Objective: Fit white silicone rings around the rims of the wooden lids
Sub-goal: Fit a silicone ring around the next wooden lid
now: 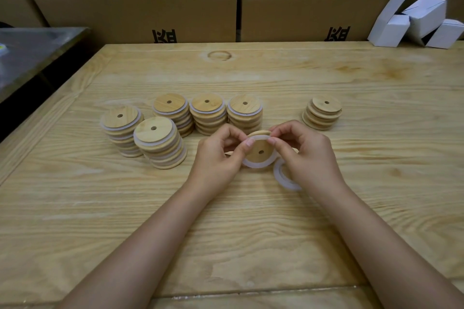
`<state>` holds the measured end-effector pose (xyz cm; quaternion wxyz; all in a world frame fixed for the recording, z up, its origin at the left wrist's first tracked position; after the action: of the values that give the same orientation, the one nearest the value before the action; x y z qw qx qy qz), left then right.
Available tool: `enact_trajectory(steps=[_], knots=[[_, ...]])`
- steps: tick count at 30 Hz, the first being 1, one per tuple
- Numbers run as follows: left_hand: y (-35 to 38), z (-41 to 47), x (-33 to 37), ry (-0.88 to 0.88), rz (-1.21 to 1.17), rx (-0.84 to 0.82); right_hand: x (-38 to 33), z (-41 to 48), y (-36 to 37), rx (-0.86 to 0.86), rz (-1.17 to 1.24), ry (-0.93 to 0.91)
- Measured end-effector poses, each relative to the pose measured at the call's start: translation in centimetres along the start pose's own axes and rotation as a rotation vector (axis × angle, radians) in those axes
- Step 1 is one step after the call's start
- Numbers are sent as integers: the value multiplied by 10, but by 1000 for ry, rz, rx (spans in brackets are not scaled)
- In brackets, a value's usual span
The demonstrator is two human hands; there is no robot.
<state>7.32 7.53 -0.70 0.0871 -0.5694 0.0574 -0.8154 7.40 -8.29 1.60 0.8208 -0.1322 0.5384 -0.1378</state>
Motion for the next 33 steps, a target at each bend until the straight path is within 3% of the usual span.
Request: enact_trajectory(steps=[18, 24, 33], knots=[[-6, 3, -5, 7, 142, 88, -6, 1, 1, -73, -110, -38], [-5, 3, -8, -40, 103, 65, -5, 2, 0, -102, -83, 5], [-4, 8, -14, -170, -139, -25, 11, 8, -10, -87, 18, 138]])
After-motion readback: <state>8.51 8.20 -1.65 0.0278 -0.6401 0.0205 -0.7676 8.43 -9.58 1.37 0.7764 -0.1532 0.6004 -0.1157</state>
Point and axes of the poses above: each hand's wrist, its own z-axis towards the middle knuckle, its own y-axis out of the palm, x = y × z, the point moved 7 cm from there along z, towards the middle knuckle, and after that the axes turned 1 degree about z, right-handed, at the moved point
